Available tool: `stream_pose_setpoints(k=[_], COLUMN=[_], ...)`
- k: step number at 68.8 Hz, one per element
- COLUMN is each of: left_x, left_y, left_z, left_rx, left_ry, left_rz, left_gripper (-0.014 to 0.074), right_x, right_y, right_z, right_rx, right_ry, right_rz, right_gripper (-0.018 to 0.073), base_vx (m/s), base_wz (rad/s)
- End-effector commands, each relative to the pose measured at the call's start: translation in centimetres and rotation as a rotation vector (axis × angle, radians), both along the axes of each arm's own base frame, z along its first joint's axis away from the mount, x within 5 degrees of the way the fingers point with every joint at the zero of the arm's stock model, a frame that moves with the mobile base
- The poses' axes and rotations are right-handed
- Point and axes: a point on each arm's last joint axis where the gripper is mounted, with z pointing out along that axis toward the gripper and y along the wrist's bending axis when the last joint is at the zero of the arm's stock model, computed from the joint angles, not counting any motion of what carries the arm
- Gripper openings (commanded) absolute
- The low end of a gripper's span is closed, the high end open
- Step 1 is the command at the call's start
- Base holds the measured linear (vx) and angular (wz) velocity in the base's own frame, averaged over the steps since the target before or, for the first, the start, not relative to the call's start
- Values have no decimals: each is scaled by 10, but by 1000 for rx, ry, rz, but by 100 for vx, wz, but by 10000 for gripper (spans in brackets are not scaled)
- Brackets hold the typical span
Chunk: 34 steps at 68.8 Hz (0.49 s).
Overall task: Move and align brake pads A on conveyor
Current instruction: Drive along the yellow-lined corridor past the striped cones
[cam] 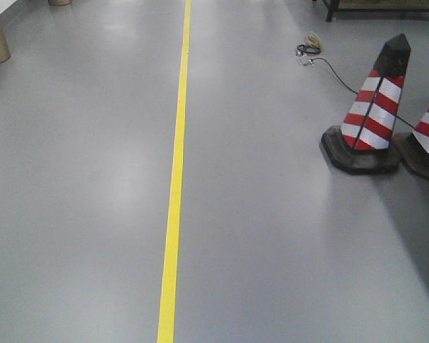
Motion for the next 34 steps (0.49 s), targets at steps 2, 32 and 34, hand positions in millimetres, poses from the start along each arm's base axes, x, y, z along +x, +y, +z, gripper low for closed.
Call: stream_pose_setpoints(k=[2,32,34], left_x=[-1,-1,-1], left_y=[-1,-1,-1], left_z=[15,15,15], left_rx=[-39,-38,-38], left_ry=[-97,-96,-96], left_rz=[-19,-19,-19], left_gripper=[-6,-6,-6], right_x=[1,1,1], right_y=[-2,-2,-2], right_z=[16,16,16], right_rx=[15,15,15], right_ry=[-105,-105,-105], right_rz=[-26,-26,-26], right_gripper=[-2,-2,-2], base_vx=[78,75,73], base_wz=[-1,-1,-1])
